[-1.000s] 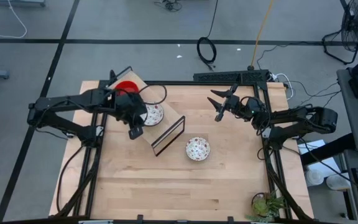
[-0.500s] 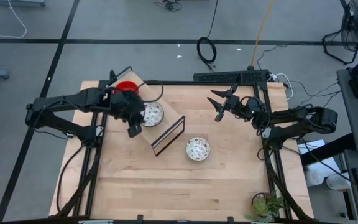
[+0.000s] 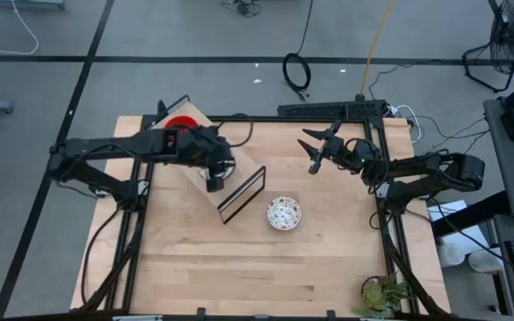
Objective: Pick & Place Mini bowls
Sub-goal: Stack the bottom white patterned bowl on the white patterned bowl on the shelf, then stack the white patterned bowl on the white patterned bowls on the shelf
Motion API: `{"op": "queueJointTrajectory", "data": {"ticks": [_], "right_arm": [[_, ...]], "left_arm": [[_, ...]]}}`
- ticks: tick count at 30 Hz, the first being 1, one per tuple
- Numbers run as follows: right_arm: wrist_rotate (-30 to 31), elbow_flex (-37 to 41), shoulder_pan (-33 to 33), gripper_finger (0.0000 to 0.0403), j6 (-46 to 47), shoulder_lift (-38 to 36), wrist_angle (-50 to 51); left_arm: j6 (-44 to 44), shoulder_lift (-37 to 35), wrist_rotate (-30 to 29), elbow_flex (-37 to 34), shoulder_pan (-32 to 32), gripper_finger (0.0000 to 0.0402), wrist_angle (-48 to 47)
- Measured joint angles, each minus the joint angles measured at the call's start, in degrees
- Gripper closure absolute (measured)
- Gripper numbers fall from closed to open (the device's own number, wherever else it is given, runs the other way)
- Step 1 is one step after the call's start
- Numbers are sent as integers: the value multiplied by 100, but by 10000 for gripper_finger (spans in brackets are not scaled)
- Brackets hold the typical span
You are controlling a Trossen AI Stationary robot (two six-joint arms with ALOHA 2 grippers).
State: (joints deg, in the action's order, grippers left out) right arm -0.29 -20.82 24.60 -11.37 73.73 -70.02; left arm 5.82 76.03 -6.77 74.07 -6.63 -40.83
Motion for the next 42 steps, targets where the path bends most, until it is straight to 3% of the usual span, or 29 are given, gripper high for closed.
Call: {"op": "queueJointTrajectory", "data": {"ticks": [8,13,26,38,42], "right_arm": [[-1,0,0,248,8,0,9],[-1,0,-2,248,6,-2,9],[-1,0,0,248,19,0,7],[-3,0,-111,248,126,-1,1],[-3,0,-230,248,128,0,0]], "left_arm": [[-172,229,-364,8,-214,325,61],[-328,237,5,2,-374,325,-52],[-301,317,75,4,-461,325,-28],[-458,-773,31,6,-523,325,183],[-583,-1483,9,-482,-573,325,645]]}}
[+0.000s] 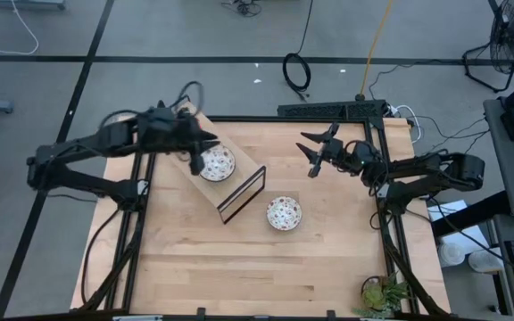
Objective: Pick & Place Mini bowls
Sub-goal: Stack the white patterned bowl on the white patterned bowls on the shelf
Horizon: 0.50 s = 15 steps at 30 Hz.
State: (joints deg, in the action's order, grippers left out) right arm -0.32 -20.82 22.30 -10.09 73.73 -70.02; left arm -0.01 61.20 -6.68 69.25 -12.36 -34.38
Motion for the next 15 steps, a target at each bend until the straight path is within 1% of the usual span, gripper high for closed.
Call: {"op": "queueJointTrajectory", "data": {"ticks": [2,5,7,9,10,11,12,13,14,15], "right_arm": [[0,0,-85,248,0,-30,11],[-2,0,-240,248,133,-119,3],[-1,-8,-351,248,358,-190,9],[-63,-85,-512,248,588,-228,42],[-196,-170,-631,248,659,-252,171],[-341,-313,-791,248,708,-289,479],[-413,-515,-1010,248,759,-341,1002],[-364,-791,-1269,248,785,-399,1779],[-141,-1120,-1540,248,782,-432,2709],[225,-1519,-1822,248,734,-435,3770]], "left_arm": [[-62,-452,-72,-551,0,326,376],[-230,-1239,-390,-1634,0,325,1047],[-315,-1750,-558,-2344,0,325,1687],[-278,-2226,-536,-2984,2,325,2513],[-194,-2434,-422,-3260,18,325,2956],[-72,-2635,-224,-3537,45,325,3436],[81,-2804,38,-3789,80,325,3875],[242,-2940,339,-4036,121,325,4297],[402,-3060,665,-4285,162,325,4734],[555,-3151,988,-4497,201,325,5163]]}}
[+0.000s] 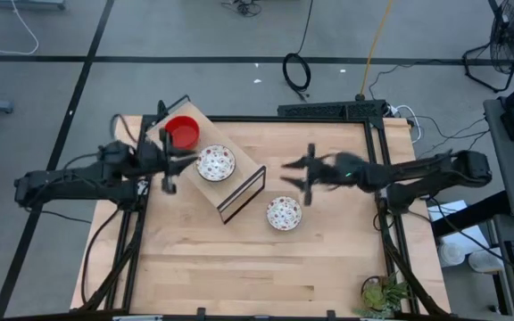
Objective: Pick & Place Mini bowls
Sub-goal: Stack the white patterned bowl on the white patterned bowls on the shelf
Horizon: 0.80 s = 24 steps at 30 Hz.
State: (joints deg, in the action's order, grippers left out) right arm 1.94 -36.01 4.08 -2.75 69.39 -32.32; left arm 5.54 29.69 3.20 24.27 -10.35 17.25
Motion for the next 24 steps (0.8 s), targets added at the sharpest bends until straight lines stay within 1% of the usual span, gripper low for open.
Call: {"op": "queueJointTrajectory", "data": {"ticks": [2,3,4,5,7,9,11,13,15,17,20,24], "right_arm": [[1028,-889,-579,248,-55,99,2101],[1529,-1324,-817,248,29,192,2983],[2000,-1766,-1079,248,288,307,3778],[2341,-2112,-1282,248,629,393,4495],[2646,-2660,-1596,248,1404,541,5622],[2742,-2996,-1774,248,2324,635,6372],[2808,-3101,-1849,248,3289,683,7033],[2758,-3060,-1838,248,4188,724,7577],[2565,-2889,-1828,248,4918,753,7934],[2472,-2622,-1805,248,5442,760,7848],[2275,-2172,-1778,248,5856,760,7272],[1824,-1547,-1761,248,6106,760,6115]], "left_arm": [[328,-122,449,-358,48,325,652],[448,-152,569,-496,74,325,895],[533,-173,601,-590,87,325,1031],[578,-179,595,-643,88,325,1045],[489,-170,527,-664,85,325,883],[159,-93,428,-667,85,325,579],[-97,16,411,-670,85,325,340],[-159,99,439,-644,100,325,21],[-152,220,552,-609,214,325,-144],[-135,374,581,-608,399,325,-355],[147,630,533,-613,774,325,-386],[1006,797,136,-606,1318,325,-76]]}}
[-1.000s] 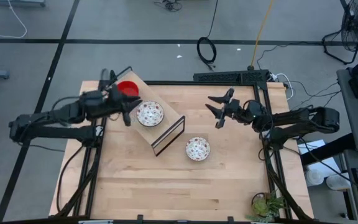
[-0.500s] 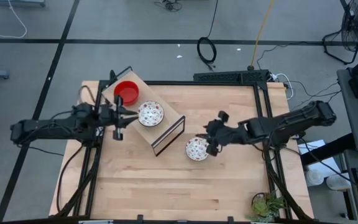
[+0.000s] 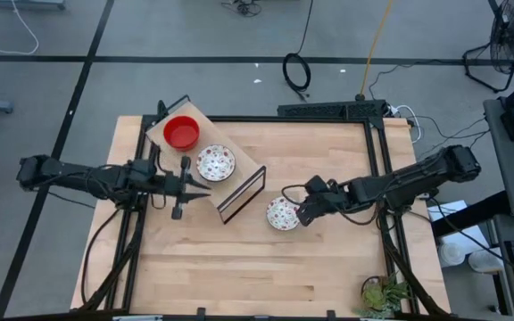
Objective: Pick & Place Mini bowls
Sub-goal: Stack the white patterned bowl on the white patterned bowls on the shelf
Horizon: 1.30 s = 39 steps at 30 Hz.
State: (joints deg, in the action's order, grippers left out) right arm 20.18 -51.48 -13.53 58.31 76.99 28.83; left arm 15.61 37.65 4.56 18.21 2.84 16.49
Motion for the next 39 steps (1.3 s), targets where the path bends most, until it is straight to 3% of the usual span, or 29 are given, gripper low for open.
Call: {"op": "queueJointTrajectory", "data": {"ticks": [4,17,25,39], "right_arm": [[-139,540,26,248,150,2,-846],[-250,812,77,248,560,21,-1262],[-551,815,82,248,783,518,-1525],[-733,812,144,248,640,695,-1414]], "left_arm": [[518,26,-319,-1,324,325,238],[1443,26,-463,12,395,325,1038],[1396,151,-459,356,428,325,186],[1150,1064,-463,1019,820,325,164]]}}
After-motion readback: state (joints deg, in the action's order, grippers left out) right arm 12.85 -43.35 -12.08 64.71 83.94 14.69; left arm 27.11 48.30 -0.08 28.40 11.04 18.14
